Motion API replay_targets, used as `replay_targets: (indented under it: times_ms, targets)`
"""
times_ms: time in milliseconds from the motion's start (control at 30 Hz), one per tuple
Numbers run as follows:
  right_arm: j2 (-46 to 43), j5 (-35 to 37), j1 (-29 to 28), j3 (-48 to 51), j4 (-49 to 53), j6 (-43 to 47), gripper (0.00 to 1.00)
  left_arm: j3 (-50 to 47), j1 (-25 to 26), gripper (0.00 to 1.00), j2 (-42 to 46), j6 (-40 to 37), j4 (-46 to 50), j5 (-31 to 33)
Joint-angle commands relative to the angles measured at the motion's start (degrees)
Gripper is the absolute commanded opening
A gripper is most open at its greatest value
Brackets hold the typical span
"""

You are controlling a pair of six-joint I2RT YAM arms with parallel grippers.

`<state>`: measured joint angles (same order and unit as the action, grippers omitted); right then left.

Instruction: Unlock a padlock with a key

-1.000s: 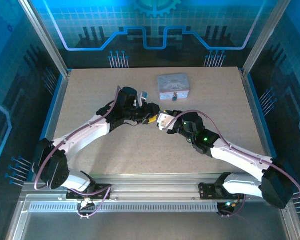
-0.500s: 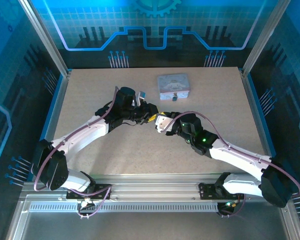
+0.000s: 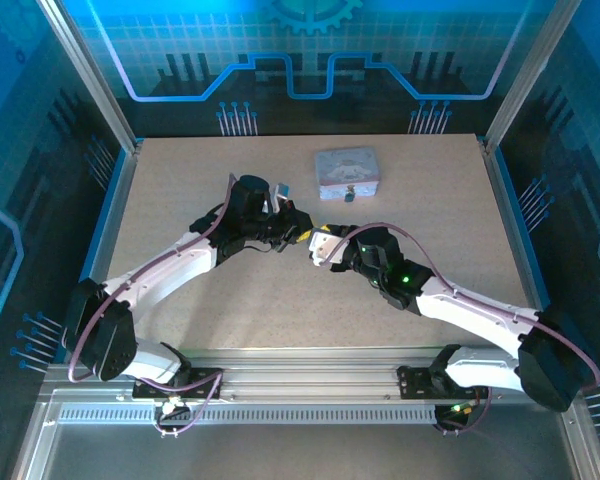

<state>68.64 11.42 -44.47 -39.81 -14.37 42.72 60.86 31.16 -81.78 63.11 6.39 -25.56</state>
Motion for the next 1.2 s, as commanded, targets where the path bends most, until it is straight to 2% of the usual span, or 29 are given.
replay_targets:
  times_ms: [0, 200, 367, 433, 533, 633, 733, 867, 1067, 1167]
  targets:
    - [0.4, 0.8, -0.8, -0.9, 0.4, -0.1, 0.14, -1.2, -0.4, 0.0, 2.0, 0.4, -2.0, -1.2]
    - [-0.2, 0.1, -0.7, -1.2, 2.2, -1.5, 0.3, -2.6, -0.9, 0.0, 2.5, -0.2, -4.4, -1.3]
    - [-4.3, -1.5, 0.3, -0.1, 3.7, -7.3, 0.36, -4.8, -2.0, 0.0, 3.1, -0.7, -9.3, -2.0]
    - [-7.9, -3.9, 2.2, 0.7, 4.5, -13.4, 0.39, -6.3, -2.6, 0.0, 3.5, -1.2, -12.8, -2.5]
    - [-12.7, -6.8, 6.8, 0.8, 5.8, -27.6, 0.47, -8.5, -3.5, 0.0, 3.9, -2.1, -18.2, -2.9]
    - [-16.1, -7.6, 14.0, -2.3, 13.8, -51.6, 0.53, -10.5, -4.1, 0.0, 4.0, -3.4, -25.3, -2.8]
    - [-14.8, -12.2, 19.1, -7.3, 22.8, -65.8, 0.54, -12.1, -4.2, 0.0, 3.8, -4.7, -32.4, -2.4]
    - [-10.6, -22.9, 22.8, -13.0, 26.5, -78.2, 0.54, -12.9, -4.2, 0.0, 3.1, -6.3, -39.9, -2.7]
    - [-1.7, -41.2, 25.0, -17.0, 18.2, -94.7, 0.54, -14.5, -4.1, 0.0, 2.8, -7.0, -48.8, -3.1]
    - [1.1, -45.4, 24.3, -17.8, 12.9, -100.0, 0.55, -15.2, -4.1, 0.0, 2.3, -6.4, -53.2, -3.8]
